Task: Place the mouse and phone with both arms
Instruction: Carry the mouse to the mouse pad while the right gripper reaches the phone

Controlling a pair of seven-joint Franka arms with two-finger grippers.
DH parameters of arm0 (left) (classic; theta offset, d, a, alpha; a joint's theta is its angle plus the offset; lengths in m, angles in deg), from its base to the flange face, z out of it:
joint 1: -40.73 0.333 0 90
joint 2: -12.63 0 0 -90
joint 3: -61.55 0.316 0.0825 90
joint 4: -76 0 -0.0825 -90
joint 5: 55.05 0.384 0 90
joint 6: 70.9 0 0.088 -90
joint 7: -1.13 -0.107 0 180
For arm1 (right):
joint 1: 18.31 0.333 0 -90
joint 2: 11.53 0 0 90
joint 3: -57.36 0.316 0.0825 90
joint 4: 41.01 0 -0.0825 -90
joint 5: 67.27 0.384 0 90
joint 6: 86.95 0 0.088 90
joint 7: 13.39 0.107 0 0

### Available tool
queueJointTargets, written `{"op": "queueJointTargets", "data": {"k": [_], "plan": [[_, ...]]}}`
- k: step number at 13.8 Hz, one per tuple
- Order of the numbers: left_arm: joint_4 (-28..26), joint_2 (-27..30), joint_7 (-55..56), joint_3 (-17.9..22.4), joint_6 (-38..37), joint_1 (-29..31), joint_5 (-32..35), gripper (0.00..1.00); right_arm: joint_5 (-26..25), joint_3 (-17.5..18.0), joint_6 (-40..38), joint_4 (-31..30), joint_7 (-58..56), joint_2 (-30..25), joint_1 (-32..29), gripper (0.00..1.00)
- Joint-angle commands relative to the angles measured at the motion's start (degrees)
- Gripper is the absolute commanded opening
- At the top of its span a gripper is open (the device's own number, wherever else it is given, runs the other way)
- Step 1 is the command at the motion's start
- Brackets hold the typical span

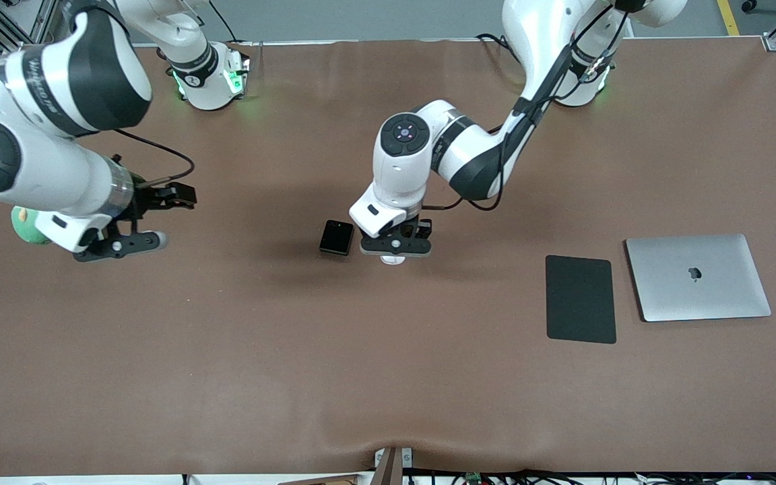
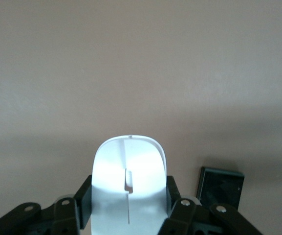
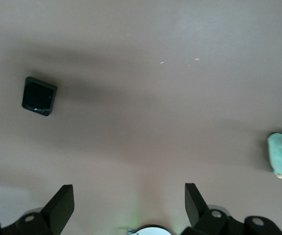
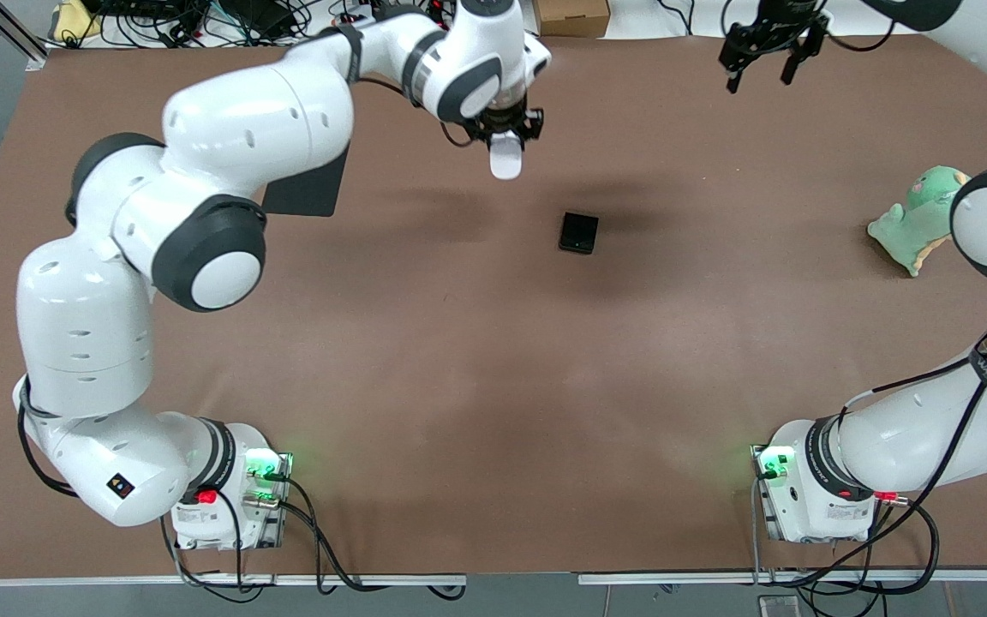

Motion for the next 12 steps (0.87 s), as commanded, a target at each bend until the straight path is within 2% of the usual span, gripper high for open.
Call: {"op": "queueJointTargets", "data": {"k": [1, 3, 8, 12], "plan": [[-1.0, 3.4, 0.9, -0.3, -1.9, 2.8, -0.8, 0.24, 3.4, -0.4, -0.4, 0.5, 0.7, 2.3, 1.8, 1.0], [-1.1, 5.1, 0.7, -0.3, -2.7, 5.7, -0.8, 0.24, 4.6, -0.4, 0.0, 0.5, 2.6, 5.1, 4.0, 1.0], [-1.3, 7.8, -7.3, -0.3, -7.6, 14.3, -0.7, 0.24, 4.7, -0.5, 11.2, -4.1, 11.2, 7.9, 9.0, 1.0], [-1.8, 7.8, -13.8, -0.3, -9.6, 21.4, -0.7, 0.24, 4.7, -0.4, 17.2, -4.6, 20.0, 12.3, 13.5, 1.0]]}}
